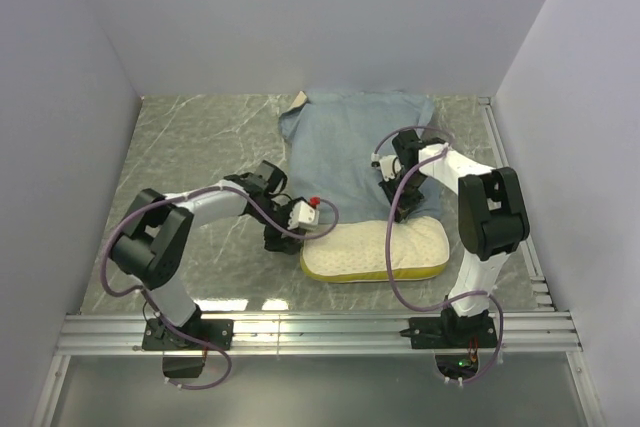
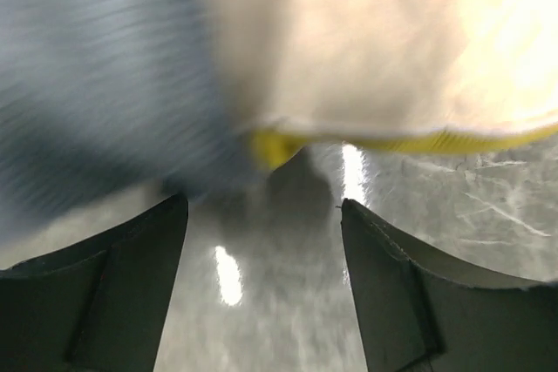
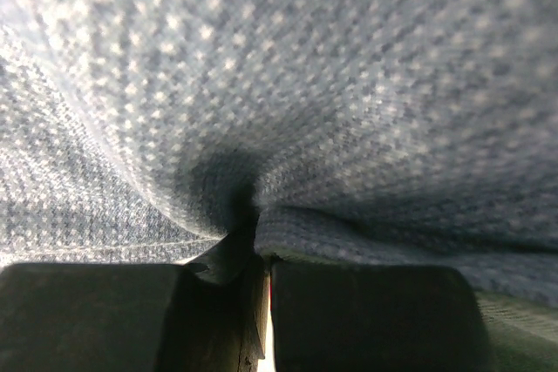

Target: Put the pillow into the pillowcase

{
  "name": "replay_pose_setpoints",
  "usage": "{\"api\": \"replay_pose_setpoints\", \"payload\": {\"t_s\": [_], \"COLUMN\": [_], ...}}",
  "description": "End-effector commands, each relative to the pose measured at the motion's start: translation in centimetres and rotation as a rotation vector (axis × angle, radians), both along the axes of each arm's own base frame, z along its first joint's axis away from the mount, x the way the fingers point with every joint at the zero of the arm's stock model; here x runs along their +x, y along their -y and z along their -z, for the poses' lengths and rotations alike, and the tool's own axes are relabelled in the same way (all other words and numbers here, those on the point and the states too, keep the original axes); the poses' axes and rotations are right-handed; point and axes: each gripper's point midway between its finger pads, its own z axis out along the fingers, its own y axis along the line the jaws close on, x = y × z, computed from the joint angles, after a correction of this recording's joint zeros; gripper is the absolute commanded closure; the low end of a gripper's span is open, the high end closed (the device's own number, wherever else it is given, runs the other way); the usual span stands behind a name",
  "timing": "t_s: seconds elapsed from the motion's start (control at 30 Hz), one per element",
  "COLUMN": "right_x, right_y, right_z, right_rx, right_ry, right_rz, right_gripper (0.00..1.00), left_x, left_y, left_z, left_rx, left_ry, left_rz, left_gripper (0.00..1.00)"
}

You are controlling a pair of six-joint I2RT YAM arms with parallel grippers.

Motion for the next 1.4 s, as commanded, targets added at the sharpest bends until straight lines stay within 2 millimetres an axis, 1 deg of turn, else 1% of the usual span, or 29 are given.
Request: {"api": "replay_pose_setpoints", "payload": {"t_s": [0.0, 0.03, 0.07, 0.1, 0.13, 0.17, 0.2, 0.23, 0.27, 0.3, 0.33, 0.37, 0.43, 0.5, 0.53, 0.57, 0.6, 0.63, 0.67, 0.7, 0.73, 0.8, 0.87, 0.9, 1.1, 1.13, 1.2, 1.23, 1.37], "right_x": [-0.6, -0.7, -0.4, -0.7, -0.6, -0.1, 0.0, -0.4, -0.5, -0.9, -1.2, -2.1, -2.5, -3.2, -3.6, -4.1, -4.9, -6.0, -6.8, -8.3, -9.2, -10.2, -10.1, -11.1, -12.5, -13.2, -13.6, -13.4, -13.1], "right_y": [0.2, -0.5, -0.6, -0.6, -0.5, -0.3, -0.1, 0.3, 0.5, 0.7, 0.9, 1.3, 2.2, 4.0, 4.7, 4.6, 4.2, 3.5, 2.4, 0.1, -0.8, -2.3, -3.1, -4.0, -6.0, -6.8, -7.5, -8.1, -8.5], "right_z": [2.5, 2.1, 1.3, 0.7, -0.2, -2.5, -3.9, -5.1, -8.4, -9.8, -12.3, -13.1, -15.3, -15.4, -15.9, -16.1, -15.9, -16.9, -17.2, -16.7, -16.8, -15.7, -14.8, -13.7, -10.7, -10.3, -9.3, -9.1, -5.8], "right_rx": [-0.006, 0.035, 0.043, 0.048, 0.058, 0.07, 0.079, 0.082, 0.092, 0.091, 0.095, 0.084, 0.045, -0.047, -0.085, -0.094, -0.073, -0.032, 0.013, 0.073, 0.099, 0.165, 0.164, 0.18, 0.106, 0.104, 0.09, 0.071, -0.03], "right_ry": [-0.046, -0.047, -0.023, -0.02, 0.001, 0.089, 0.14, 0.19, 0.306, 0.35, 0.435, 0.44, 0.526, 0.553, 0.588, 0.604, 0.612, 0.667, 0.69, 0.685, 0.706, 0.682, 0.675, 0.649, 0.642, 0.637, 0.627, 0.655, 0.668], "right_rz": [-0.044, -0.055, -0.054, -0.056, -0.065, -0.066, -0.072, -0.102, -0.12, -0.138, -0.172, -0.183, -0.201, -0.209, -0.24, -0.273, -0.316, -0.345, -0.384, -0.457, -0.495, -0.545, -0.579, -0.628, -0.824, -0.877, -0.904, -0.919, -0.956], "right_gripper": [1.0, 1.0, 1.0, 0.88, 0.84, 0.76, 0.55, 0.42, 0.3, 0.12, 0.08, 0.06, 0.05, 0.05, 0.05, 0.05, 0.04, 0.04, 0.04, 0.03, 0.02, 0.01, 0.01, 0.01, 0.0, 0.0, 0.0, 0.0, 0.0], "left_x": [0.0, 0.0, 0.1, 0.4, 0.5, 0.1, 0.4, 0.4, 0.3, 0.3, 0.2, 0.5, 0.0, 0.2, 0.2, 0.6, 0.5, 0.5, 0.9, 1.0, 1.1, 1.4, 1.7, 1.7, 3.1, 3.1, 3.4, 3.5, 3.4], "left_y": [0.2, 0.2, 0.3, 0.5, 0.6, 0.1, 0.1, -0.2, -0.9, -1.4, -1.7, -2.5, -3.2, -4.2, -4.6, -5.5, -5.7, -6.0, -6.8, -7.1, -7.1, -8.0, -8.4, -8.5, -9.5, -9.6, -9.8, -9.9, -10.4], "left_z": [1.6, 1.7, 1.5, 0.9, 0.2, -0.5, -1.8, -2.4, -3.2, -3.7, -4.6, -5.0, -6.1, -6.8, -7.0, -7.2, -7.7, -7.9, -8.1, -8.4, -8.9, -9.2, -9.4, -9.6, -9.8, -9.7, -9.7, -9.7, -9.7], "left_rx": [0.055, 0.058, 0.05, 0.037, 0.018, -0.01, -0.047, -0.068, -0.104, -0.12, -0.135, -0.148, -0.178, -0.198, -0.206, -0.215, -0.239, -0.253, -0.271, -0.286, -0.326, -0.36, -0.378, -0.383, -0.388, -0.385, -0.382, -0.38, -0.367], "left_ry": [0.096, 0.094, 0.085, 0.083, 0.075, 0.02, 0.016, -0.007, -0.046, -0.057, -0.05, -0.067, -0.087, -0.104, -0.113, -0.127, -0.135, -0.161, -0.171, -0.183, -0.219, -0.244, -0.257, -0.247, -0.202, -0.212, -0.197, -0.202, -0.165], "left_rz": [0.14, 0.139, 0.132, 0.121, 0.117, 0.097, 0.079, 0.058, 0.021, 0.003, -0.017, -0.062, -0.101, -0.172, -0.197, -0.242, -0.258, -0.291, -0.329, -0.355, -0.385, -0.446, -0.486, -0.501, -0.625, -0.644, -0.668, -0.687, -0.713], "left_gripper": [0.25, 0.26, 0.29, 0.3, 0.31, 0.31, 0.3, 0.29, 0.27, 0.26, 0.26, 0.25, 0.24, 0.23, 0.23, 0.23, 0.23, 0.22, 0.06, 0.06, 0.05, 0.01, 0.01, 0.01, 0.01, 0.01, 0.01, 0.01, 0.01]}}
